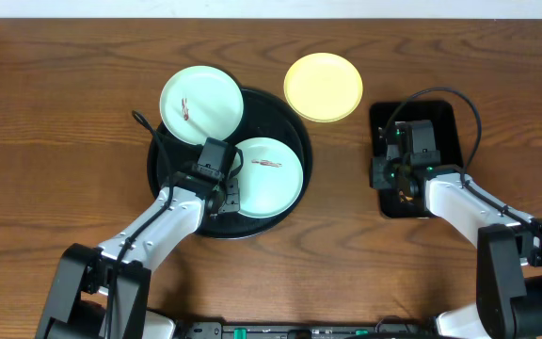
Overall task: Clean dirty plates on tray and stack at the side
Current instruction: 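Lower the right gripper onto the sponge in the black tray, then grasp the green sponge with the right gripper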
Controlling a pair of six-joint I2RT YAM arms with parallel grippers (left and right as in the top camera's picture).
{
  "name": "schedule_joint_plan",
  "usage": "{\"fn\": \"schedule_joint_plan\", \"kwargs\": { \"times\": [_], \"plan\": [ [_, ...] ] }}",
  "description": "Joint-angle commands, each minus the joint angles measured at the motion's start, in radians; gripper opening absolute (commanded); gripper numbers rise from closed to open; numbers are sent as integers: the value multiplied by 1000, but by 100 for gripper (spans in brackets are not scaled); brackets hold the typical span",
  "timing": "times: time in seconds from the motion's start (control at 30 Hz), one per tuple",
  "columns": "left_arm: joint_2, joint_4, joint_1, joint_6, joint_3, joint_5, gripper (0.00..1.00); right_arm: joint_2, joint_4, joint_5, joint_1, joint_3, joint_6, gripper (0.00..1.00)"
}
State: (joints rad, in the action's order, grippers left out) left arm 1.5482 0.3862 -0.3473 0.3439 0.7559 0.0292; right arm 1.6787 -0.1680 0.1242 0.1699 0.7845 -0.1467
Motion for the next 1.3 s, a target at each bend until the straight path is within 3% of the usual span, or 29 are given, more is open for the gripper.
{"fn": "schedule_joint_plan", "kwargs": {
  "times": [0.0,0.53,0.93,1.03,1.27],
  "plan": [
    [1,6,4,10,-6,2,50,4,-1,94,14,15,-21,1],
    [1,6,4,10,-6,2,51,3,39,102,166,15,-175,1],
    [1,5,4,9,-6,2,50,2,47,192,170,24,-225,2],
    [1,5,4,9,-6,2,50,-2,-28,188,157,69,-195,14],
    [1,3,4,10,-6,2,50,-3,-479,-5,146,341,-49,61]
  ]
}}
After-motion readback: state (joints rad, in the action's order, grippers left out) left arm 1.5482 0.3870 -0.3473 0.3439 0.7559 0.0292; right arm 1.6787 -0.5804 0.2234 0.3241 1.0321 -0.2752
